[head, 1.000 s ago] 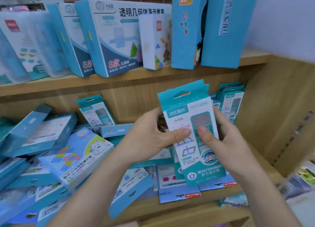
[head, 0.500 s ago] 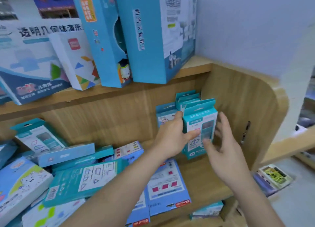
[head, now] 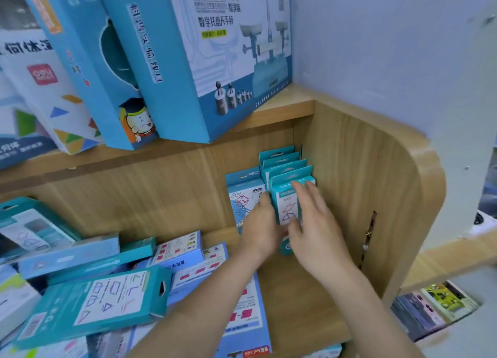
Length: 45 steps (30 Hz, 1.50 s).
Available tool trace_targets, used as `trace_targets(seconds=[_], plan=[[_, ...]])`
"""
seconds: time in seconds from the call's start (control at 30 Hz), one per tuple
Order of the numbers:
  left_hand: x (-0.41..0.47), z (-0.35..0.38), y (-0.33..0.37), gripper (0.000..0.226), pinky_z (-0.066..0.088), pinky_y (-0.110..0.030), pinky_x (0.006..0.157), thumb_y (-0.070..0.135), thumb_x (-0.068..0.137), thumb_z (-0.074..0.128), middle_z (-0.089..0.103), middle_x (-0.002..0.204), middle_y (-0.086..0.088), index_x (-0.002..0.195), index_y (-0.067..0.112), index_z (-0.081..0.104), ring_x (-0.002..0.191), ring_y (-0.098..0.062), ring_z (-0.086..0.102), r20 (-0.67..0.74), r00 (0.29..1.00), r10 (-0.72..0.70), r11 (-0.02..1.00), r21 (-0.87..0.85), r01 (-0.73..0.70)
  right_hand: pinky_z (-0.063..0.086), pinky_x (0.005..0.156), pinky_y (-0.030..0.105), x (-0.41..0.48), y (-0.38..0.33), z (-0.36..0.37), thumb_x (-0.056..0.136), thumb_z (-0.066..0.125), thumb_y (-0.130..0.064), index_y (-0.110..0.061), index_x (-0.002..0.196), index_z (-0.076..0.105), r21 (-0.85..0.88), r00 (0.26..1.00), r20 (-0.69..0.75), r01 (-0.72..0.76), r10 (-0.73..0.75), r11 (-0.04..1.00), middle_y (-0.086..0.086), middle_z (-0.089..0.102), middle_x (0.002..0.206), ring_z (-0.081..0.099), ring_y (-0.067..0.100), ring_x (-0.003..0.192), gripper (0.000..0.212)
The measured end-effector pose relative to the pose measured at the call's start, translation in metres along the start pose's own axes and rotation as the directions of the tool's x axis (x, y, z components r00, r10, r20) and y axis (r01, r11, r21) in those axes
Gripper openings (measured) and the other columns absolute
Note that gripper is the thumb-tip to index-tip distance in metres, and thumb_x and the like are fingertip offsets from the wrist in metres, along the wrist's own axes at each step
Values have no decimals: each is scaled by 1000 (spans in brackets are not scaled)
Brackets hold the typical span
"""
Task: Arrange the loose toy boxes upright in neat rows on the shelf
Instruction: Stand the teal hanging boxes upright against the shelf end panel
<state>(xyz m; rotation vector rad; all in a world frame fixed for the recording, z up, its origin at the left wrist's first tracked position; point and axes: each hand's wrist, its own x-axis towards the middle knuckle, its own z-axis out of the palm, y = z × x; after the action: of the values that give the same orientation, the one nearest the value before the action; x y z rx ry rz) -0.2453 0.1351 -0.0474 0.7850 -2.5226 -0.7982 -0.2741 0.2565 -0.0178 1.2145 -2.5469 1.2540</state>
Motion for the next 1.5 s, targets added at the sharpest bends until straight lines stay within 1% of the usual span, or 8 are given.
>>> trace_targets(seconds=[0.27,0.47,0.63,0.8,1.0,1.2,1.37,1.5], plan=[[8,8,3,67,47,-43,88,28,85,62,51,130,-8,141,17,26,112,-28,55,-172,984,-51,997,-71,39,18,115,31,34,0,4,89,51,-8,-18,148,19,-152,999,-20,43,-47,987,5,13,158,14,23,144,68],[16,12,13,72,46,-42,85,23,97,45,22,151,-11,150,10,-3,117,-31,52,-7,994,-106,971,215,105,11,116,30,48,-1,9,96,41,-24,-20,151,2,-225,994,62,96,-85,970,4,-7,159,-9,20,146,68],[19,7,8,80,48,-46,86,15,93,50,29,146,-16,149,8,-6,112,-35,55,41,996,-85,965,253,72,15,118,33,51,4,10,96,42,-23,-16,151,1,-252,994,53,109,-99,962,2,-9,159,-10,18,146,70],[15,-9,4,72,48,-42,87,31,92,55,43,136,-10,148,15,13,114,-29,53,-111,990,89,992,96,-79,4,114,22,47,10,10,93,46,-12,-12,151,5,-229,989,0,146,-150,962,4,-3,160,-4,16,147,71],[15,-32,7,66,52,-41,81,29,93,55,42,136,-2,146,40,18,105,-20,56,-213,923,321,946,115,-302,16,114,24,31,15,13,89,49,-4,-12,150,15,-131,983,-88,151,-163,980,7,8,159,9,19,146,70],[12,-42,5,73,48,-38,91,30,90,59,43,137,-4,148,36,15,114,-20,53,-139,945,295,954,104,-282,21,109,23,15,23,14,88,52,-5,-17,146,29,-17,984,-127,123,-124,992,5,21,156,21,18,143,64],[-23,-91,-11,37,51,-29,82,24,91,58,59,115,0,128,20,57,94,-13,61,-177,931,319,945,139,-297,41,104,34,-3,22,13,88,53,-5,-19,135,45,163,991,-105,94,-77,982,0,44,140,43,16,128,50],[-64,-141,-52,21,51,-30,82,23,93,56,72,98,5,109,23,69,88,-11,66,-119,988,95,973,220,-67,46,95,31,-8,10,26,87,57,-6,-25,127,54,262,999,15,26,-31,965,-3,53,128,50,13,118,44]])
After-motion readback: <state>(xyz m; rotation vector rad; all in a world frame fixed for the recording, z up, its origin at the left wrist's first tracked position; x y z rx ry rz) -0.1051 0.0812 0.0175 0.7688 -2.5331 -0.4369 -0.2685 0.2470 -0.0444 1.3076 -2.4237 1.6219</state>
